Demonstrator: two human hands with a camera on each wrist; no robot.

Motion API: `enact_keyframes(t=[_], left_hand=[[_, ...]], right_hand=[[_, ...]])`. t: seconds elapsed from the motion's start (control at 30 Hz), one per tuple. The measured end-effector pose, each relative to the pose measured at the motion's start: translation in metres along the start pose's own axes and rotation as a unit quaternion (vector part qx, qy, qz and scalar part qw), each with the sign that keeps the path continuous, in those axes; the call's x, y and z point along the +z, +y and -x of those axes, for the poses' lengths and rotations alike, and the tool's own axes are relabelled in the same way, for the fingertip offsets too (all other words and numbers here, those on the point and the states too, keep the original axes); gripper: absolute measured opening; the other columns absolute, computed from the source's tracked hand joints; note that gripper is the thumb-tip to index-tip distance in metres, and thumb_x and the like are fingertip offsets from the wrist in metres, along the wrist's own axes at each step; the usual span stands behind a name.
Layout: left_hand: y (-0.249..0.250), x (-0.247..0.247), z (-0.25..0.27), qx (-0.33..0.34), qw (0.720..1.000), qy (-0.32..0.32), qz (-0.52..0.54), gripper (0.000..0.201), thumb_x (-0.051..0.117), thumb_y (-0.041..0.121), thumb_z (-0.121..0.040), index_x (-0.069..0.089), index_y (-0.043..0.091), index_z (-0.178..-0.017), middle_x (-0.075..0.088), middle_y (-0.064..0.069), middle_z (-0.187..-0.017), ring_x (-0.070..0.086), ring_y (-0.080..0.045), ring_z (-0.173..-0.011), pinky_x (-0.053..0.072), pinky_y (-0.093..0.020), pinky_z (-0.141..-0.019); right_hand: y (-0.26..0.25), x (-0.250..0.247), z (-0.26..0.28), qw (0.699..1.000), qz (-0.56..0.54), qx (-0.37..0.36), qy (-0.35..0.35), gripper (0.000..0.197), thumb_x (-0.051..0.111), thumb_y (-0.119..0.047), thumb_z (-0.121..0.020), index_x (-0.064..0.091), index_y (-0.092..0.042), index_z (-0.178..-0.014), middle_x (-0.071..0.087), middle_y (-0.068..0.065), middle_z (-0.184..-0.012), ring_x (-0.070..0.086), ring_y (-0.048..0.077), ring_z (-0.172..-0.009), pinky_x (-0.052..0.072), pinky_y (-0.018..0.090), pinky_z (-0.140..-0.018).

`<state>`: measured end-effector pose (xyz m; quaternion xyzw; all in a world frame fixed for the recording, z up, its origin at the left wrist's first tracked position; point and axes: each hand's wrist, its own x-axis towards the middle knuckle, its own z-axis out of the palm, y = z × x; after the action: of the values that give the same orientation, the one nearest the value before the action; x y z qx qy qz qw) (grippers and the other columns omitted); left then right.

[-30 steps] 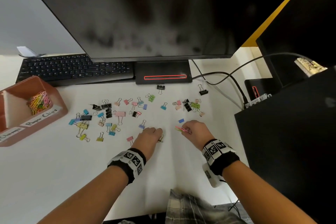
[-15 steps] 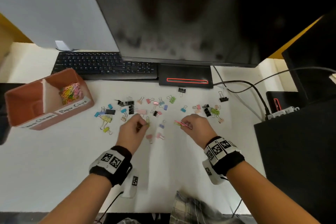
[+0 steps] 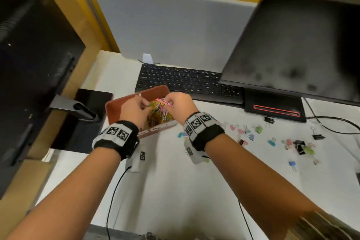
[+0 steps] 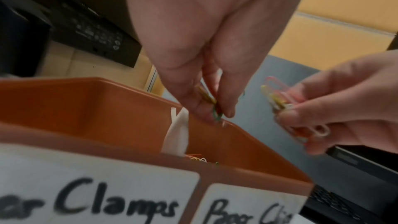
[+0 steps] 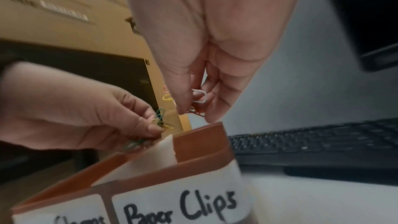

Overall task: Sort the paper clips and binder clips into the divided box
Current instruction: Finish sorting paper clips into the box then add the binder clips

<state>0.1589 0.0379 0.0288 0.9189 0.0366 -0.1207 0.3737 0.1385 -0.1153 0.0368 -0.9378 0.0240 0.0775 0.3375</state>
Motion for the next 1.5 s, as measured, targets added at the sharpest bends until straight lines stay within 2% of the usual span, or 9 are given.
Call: enact_keyframes(t=[0.2, 0.37, 0.47, 0.7, 0.83, 1.0, 1.1, 1.3, 1.5], left_hand=[[0.006, -0.008, -0.003, 0.077, 0.994, -0.064, -0.032, 0.037, 0.055, 0.007, -0.087, 0.055, 0.014, -0.124, 0.059, -0.007, -0.125, 0.054, -0.022, -0.115, 0.04, -0.04, -0.104], [0.005, 0.0, 0.042, 0.199, 0.971, -0.128, 0.046, 0.027, 0.058, 0.011, -0.086, 0.061, 0.019, -0.111, 0.06, 0.004, -0.111, 0.057, -0.011, -0.098, 0.043, -0.015, -0.085], [-0.006, 0.031, 0.064, 0.226, 0.95, -0.217, 0.014, 0.031, 0.057, 0.017, -0.088, 0.056, 0.023, -0.118, 0.055, 0.003, -0.12, 0.053, -0.011, -0.107, 0.046, -0.027, -0.095], [-0.012, 0.111, 0.069, 0.178, 0.939, -0.268, -0.122, 0.059, 0.057, 0.03, -0.086, 0.031, 0.032, -0.139, 0.006, -0.004, -0.155, 0.006, -0.027, -0.142, 0.016, -0.041, -0.114], [-0.011, 0.138, 0.056, 0.179, 0.936, -0.245, -0.18, 0.05, 0.059, 0.031, -0.084, 0.04, 0.033, -0.13, 0.021, -0.009, -0.149, 0.02, -0.034, -0.134, 0.03, -0.045, -0.106], [-0.018, 0.149, 0.051, 0.208, 0.957, -0.18, -0.095, 0.027, 0.058, 0.007, -0.081, 0.06, 0.023, -0.103, 0.05, -0.003, -0.116, 0.042, -0.028, -0.107, 0.043, -0.034, -0.093], [-0.024, 0.15, 0.046, 0.203, 0.965, -0.162, -0.045, 0.019, 0.059, -0.001, -0.077, 0.063, 0.016, -0.083, 0.056, -0.001, -0.098, 0.053, -0.026, -0.093, 0.046, -0.03, -0.085], [-0.025, 0.143, 0.046, 0.153, 0.978, -0.135, 0.034, 0.01, 0.067, -0.004, -0.075, 0.067, 0.007, -0.076, 0.059, -0.005, -0.091, 0.054, -0.014, -0.081, 0.033, 0.004, -0.072], [-0.025, 0.137, 0.053, 0.105, 0.982, -0.143, 0.069, 0.017, 0.07, -0.001, -0.074, 0.067, 0.016, -0.074, 0.062, -0.006, -0.086, 0.057, -0.018, -0.076, 0.044, -0.015, -0.075]], right_hand=[[-0.008, 0.017, -0.012, 0.998, -0.031, 0.049, -0.021, 0.044, 0.063, -0.024, -0.085, 0.051, -0.013, -0.126, 0.064, 0.008, -0.118, 0.061, 0.021, -0.104, 0.05, 0.035, -0.094], [0.034, -0.001, 0.048, 0.994, -0.062, 0.058, 0.07, 0.029, 0.057, -0.02, -0.089, 0.056, -0.021, -0.118, 0.058, -0.004, -0.108, 0.057, 0.008, -0.085, 0.051, 0.024, -0.082], [0.083, 0.0, 0.086, 0.989, -0.007, 0.14, 0.055, 0.039, 0.062, -0.023, -0.085, 0.052, -0.024, -0.123, 0.051, -0.002, -0.118, 0.05, 0.007, -0.097, 0.046, 0.029, -0.095], [0.128, 0.001, 0.095, 0.972, 0.084, 0.203, -0.079, 0.082, 0.073, -0.032, -0.074, 0.026, -0.036, -0.141, 0.014, 0.006, -0.155, 0.019, 0.032, -0.14, 0.026, 0.048, -0.114], [0.13, 0.008, 0.075, 0.972, 0.103, 0.18, -0.114, 0.08, 0.072, -0.029, -0.074, 0.027, -0.038, -0.139, 0.017, 0.005, -0.154, 0.029, 0.029, -0.136, 0.032, 0.043, -0.109], [0.133, 0.015, 0.071, 0.981, 0.064, 0.177, -0.054, 0.024, 0.065, -0.025, -0.081, 0.062, -0.022, -0.105, 0.046, 0.004, -0.118, 0.044, 0.025, -0.111, 0.043, 0.035, -0.094], [0.133, 0.013, 0.073, 0.984, 0.039, 0.17, -0.046, 0.019, 0.064, -0.024, -0.083, 0.065, -0.018, -0.101, 0.05, 0.006, -0.109, 0.045, 0.024, -0.105, 0.041, 0.032, -0.09], [0.139, -0.006, 0.079, 0.982, -0.022, 0.188, -0.026, 0.025, 0.065, -0.022, -0.082, 0.066, -0.012, -0.105, 0.052, 0.008, -0.107, 0.05, 0.023, -0.101, 0.044, 0.032, -0.088], [0.145, -0.021, 0.098, 0.985, -0.055, 0.164, 0.021, 0.022, 0.066, -0.019, -0.082, 0.066, -0.014, -0.104, 0.053, 0.0, -0.101, 0.049, 0.015, -0.093, 0.041, 0.024, -0.083]])
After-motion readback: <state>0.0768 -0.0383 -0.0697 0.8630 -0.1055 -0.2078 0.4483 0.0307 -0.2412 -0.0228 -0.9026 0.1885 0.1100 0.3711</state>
